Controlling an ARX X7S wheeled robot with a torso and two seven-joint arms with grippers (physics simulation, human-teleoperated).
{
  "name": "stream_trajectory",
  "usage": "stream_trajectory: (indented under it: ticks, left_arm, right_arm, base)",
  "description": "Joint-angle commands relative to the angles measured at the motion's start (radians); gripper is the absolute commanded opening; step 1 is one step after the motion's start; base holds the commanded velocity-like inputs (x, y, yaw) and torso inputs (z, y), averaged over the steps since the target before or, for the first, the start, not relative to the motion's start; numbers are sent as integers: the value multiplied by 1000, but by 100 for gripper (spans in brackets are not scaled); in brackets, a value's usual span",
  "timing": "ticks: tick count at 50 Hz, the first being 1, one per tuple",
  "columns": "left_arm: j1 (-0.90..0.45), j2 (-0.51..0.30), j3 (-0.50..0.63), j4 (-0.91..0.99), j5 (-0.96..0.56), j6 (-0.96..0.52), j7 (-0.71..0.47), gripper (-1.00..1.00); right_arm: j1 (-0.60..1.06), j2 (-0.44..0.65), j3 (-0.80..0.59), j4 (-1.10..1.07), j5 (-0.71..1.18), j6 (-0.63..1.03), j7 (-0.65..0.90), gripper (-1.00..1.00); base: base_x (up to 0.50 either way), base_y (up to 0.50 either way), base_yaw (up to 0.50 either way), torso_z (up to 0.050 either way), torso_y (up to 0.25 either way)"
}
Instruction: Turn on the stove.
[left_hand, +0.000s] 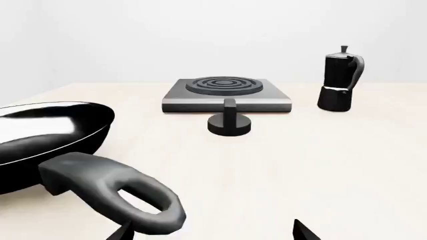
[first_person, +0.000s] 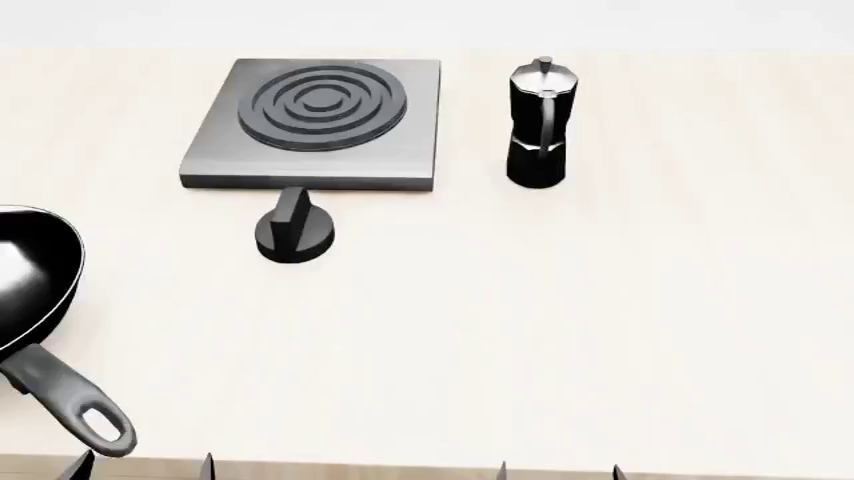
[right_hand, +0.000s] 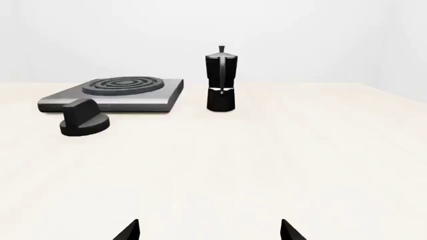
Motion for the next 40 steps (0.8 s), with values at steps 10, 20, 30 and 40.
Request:
stream_trajectory:
  ticks: [10, 20, 30, 40]
  left_arm:
    - [-1, -45, 49, -10, -25, 16, -60, 100]
    - [22, -77, 77, 105, 11, -74, -99, 100]
    - [33, -94, 88, 286, 29, -202, -129, 100]
    - [18, -103, 113, 482, 37, -332, -135, 100]
  right_arm:
    - [-4, 42, -54, 4, 54, -36, 49, 100]
    - [-7, 67, -84, -144, 50, 146, 91, 100]
    - [10, 89, -113, -377, 37, 304, 117, 100]
    - [53, 110, -144, -555, 47, 492, 119, 100]
  base:
    - [0, 0, 0, 0, 0]
    - [0, 0, 0, 0, 0]
    - [0, 0, 0, 0, 0]
    - [0, 0, 0, 0, 0]
